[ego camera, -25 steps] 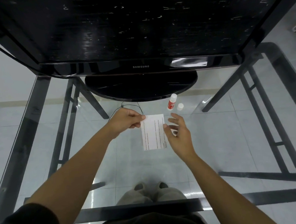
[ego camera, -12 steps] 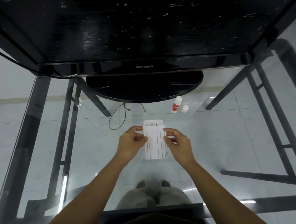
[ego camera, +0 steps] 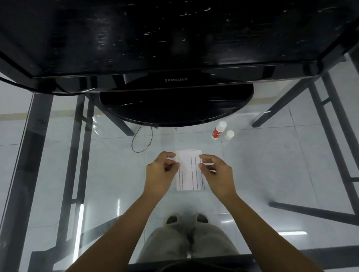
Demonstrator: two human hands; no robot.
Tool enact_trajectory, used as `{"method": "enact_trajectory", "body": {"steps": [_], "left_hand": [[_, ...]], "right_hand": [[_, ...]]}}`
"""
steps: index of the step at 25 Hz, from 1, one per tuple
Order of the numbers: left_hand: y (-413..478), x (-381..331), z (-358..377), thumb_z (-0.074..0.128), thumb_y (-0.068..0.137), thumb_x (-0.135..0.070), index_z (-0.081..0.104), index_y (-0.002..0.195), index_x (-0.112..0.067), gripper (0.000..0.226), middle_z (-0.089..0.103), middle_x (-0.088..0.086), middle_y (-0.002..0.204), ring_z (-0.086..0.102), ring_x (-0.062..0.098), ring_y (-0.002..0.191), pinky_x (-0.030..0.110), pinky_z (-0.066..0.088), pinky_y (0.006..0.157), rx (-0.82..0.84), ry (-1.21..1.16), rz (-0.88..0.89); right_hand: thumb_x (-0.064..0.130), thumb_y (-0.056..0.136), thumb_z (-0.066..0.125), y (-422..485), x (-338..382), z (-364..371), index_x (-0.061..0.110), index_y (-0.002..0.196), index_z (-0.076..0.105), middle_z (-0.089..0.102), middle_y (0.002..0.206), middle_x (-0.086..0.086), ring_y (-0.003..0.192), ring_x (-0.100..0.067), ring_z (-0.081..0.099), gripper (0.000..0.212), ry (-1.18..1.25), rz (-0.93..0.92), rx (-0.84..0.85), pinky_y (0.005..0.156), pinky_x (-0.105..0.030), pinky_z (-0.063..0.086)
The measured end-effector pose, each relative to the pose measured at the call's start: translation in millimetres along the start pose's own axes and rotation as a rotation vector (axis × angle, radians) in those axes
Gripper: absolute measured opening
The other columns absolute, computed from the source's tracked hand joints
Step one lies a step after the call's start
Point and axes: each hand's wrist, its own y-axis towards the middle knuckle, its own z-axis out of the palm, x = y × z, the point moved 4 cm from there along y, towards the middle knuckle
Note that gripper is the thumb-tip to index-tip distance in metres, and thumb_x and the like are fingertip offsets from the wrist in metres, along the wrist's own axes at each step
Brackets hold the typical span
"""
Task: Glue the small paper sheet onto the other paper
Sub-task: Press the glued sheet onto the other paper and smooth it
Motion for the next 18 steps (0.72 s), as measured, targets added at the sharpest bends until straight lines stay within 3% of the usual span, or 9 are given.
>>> {"method": "enact_trajectory", "body": {"steps": [18], "left_hand": [[4.7, 5.8, 7.0, 0.067, 0.084, -0.014, 0.06, 0.101, -0.008, 0.019, 0.073, 0.008, 0.094, 0.06, 0.006, 0.069, 0.001, 0.044, 0.059, -0.056, 0.018, -0.01]], "right_hand": [[0.019, 0.089, 0.059, 4.5, -2.1, 4.6, 0.02, 0.109, 0.06, 0.062, 0.118, 0.001, 0.074, -0.002, 0.056, 0.019, -0.007, 0.009, -0.025, 0.057, -0.004, 0.045]]}}
